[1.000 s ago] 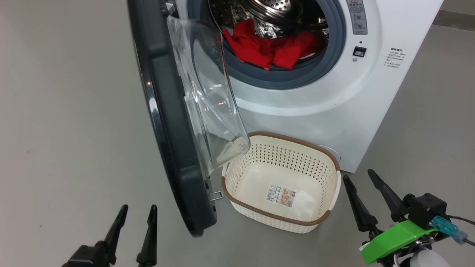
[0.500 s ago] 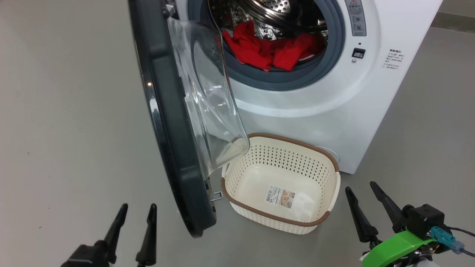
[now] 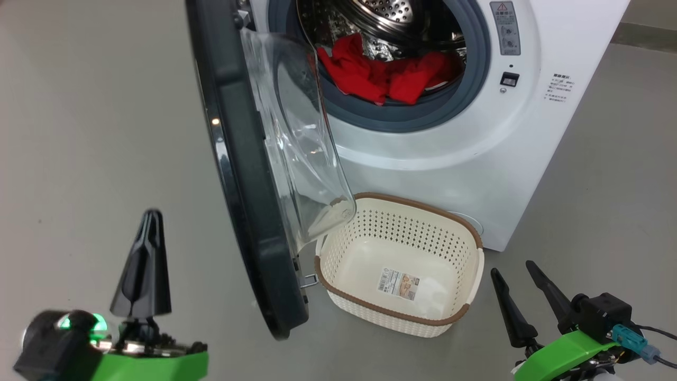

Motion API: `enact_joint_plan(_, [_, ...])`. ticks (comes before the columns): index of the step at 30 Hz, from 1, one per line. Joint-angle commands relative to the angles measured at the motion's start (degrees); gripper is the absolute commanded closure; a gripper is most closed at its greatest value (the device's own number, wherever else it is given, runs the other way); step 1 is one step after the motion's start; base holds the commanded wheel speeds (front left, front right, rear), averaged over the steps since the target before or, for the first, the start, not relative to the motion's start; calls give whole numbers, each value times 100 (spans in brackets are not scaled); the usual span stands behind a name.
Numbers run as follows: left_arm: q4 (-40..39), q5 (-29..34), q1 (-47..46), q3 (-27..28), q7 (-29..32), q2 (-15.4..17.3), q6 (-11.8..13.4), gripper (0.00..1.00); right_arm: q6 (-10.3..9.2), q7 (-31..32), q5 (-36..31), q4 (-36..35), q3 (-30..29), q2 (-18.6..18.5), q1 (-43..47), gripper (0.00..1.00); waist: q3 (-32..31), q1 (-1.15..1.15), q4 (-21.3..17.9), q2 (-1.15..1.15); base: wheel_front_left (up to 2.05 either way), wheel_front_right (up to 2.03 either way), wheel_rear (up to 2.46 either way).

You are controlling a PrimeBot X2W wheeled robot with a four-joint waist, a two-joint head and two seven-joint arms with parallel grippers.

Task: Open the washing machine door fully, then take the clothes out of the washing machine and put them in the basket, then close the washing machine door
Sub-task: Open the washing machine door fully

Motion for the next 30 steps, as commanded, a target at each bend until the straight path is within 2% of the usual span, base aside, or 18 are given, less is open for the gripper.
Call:
enact_joint_plan(1, [-414,79,-209,80,-46,67,91,100,28,-53,-43,-123,122,-24,3,0,-17,0,-9,0,0,0,0])
enact_joint_plan(3, [-829,-3,-256,-156,-46,67,158,100,28,-53,-42,-118,123,-22,14,0,-27,0,-16,0,0,0,0])
enact_joint_plan(7, [-1195,274,-263,-839,-46,67,163,100,28,-53,-56,-128,124,-20,18,0,-35,0,-47,0,0,0,0])
enact_joint_plan(11, [-1026,315,-135,-1655,-46,67,143,100,28,-53,-47,-130,178,-19,10,0,-42,0,-98,0,0,0,0])
enact_joint_plan(15, [-493,77,15,-2125,-46,67,168,100,28,-53,-34,-129,230,-37,-4,0,-31,0,-143,0,0,0,0])
enact_joint_plan(23, [629,-512,-118,-2118,-46,67,286,100,28,-53,-49,-159,203,-46,4,0,28,0,-145,0,0,0,0])
enact_joint_plan(30, [1129,-786,-343,-1907,-46,67,311,100,28,-53,-66,-168,188,-38,-57,0,73,0,-141,0,0,0,0])
